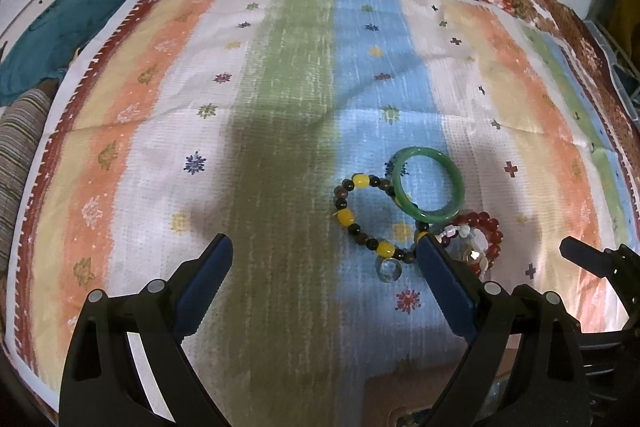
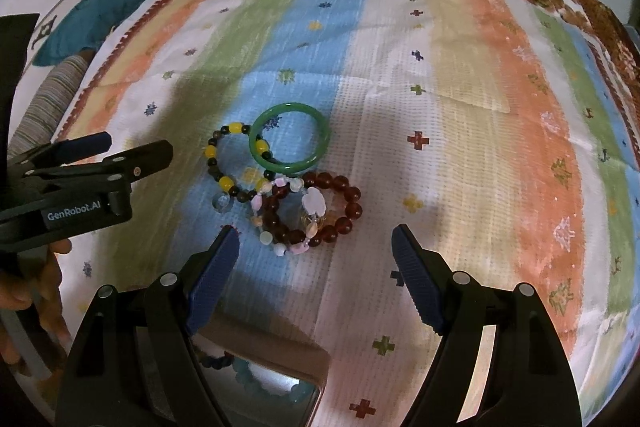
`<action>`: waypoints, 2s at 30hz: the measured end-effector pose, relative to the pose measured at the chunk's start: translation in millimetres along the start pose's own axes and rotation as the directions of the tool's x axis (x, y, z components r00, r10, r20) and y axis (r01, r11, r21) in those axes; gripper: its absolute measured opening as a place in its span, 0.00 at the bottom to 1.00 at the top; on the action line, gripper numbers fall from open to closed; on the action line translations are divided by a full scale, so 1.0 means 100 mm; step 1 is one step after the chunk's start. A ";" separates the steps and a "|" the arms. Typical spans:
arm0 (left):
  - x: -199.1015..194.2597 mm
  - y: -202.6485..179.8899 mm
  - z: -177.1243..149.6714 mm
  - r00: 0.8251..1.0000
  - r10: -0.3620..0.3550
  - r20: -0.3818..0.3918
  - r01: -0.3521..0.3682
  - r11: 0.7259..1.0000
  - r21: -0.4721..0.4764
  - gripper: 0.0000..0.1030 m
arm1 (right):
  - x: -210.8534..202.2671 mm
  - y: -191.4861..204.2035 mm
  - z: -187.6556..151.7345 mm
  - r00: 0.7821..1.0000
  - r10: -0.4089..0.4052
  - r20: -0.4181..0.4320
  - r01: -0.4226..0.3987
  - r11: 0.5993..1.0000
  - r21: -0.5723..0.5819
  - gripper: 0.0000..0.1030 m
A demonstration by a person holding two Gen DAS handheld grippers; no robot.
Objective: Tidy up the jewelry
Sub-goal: 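Move both open tools back over the remaining bracelets, then grasp the yellow-and-black bead bracelet with the left tool while the right tool grasps the white pendant bracelet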
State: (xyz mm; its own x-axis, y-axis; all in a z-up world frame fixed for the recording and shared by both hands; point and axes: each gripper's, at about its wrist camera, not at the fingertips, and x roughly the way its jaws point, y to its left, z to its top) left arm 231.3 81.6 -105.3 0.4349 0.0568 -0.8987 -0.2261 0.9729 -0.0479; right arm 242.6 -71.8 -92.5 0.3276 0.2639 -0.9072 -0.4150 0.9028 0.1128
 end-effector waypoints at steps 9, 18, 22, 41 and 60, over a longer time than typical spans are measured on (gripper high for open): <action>0.17 -0.02 0.05 1.000 0.009 -0.023 -0.009 1.000 0.015 0.89 | 0.17 0.03 0.05 0.999 -0.007 -0.034 0.006 1.000 -0.017 0.67; 0.31 -0.03 0.08 0.999 0.028 -0.041 -0.026 0.999 0.035 0.89 | 0.30 0.05 0.09 0.998 -0.003 -0.061 0.001 0.999 -0.034 0.47; 0.36 -0.05 0.10 0.999 0.023 -0.050 -0.020 0.999 0.049 0.89 | 0.37 0.05 0.11 0.997 -0.011 -0.075 0.008 0.999 -0.043 0.41; 0.73 -0.07 0.13 0.991 0.020 -0.134 -0.012 0.998 0.061 0.59 | 0.65 0.05 0.14 0.991 0.018 -0.135 -0.023 0.999 -0.034 0.16; 0.47 -0.03 0.24 0.996 -0.005 -0.089 0.012 0.997 0.076 0.11 | 0.40 0.12 0.23 0.997 0.047 -0.065 -0.050 0.997 -0.054 0.15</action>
State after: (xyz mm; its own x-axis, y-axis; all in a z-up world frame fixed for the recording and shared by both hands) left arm 273.4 86.5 -137.5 0.3571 0.0316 -0.9335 -0.1543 0.9877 -0.0255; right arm 269.8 -42.3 -118.6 0.2516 0.2831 -0.9255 -0.4761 0.8688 0.1363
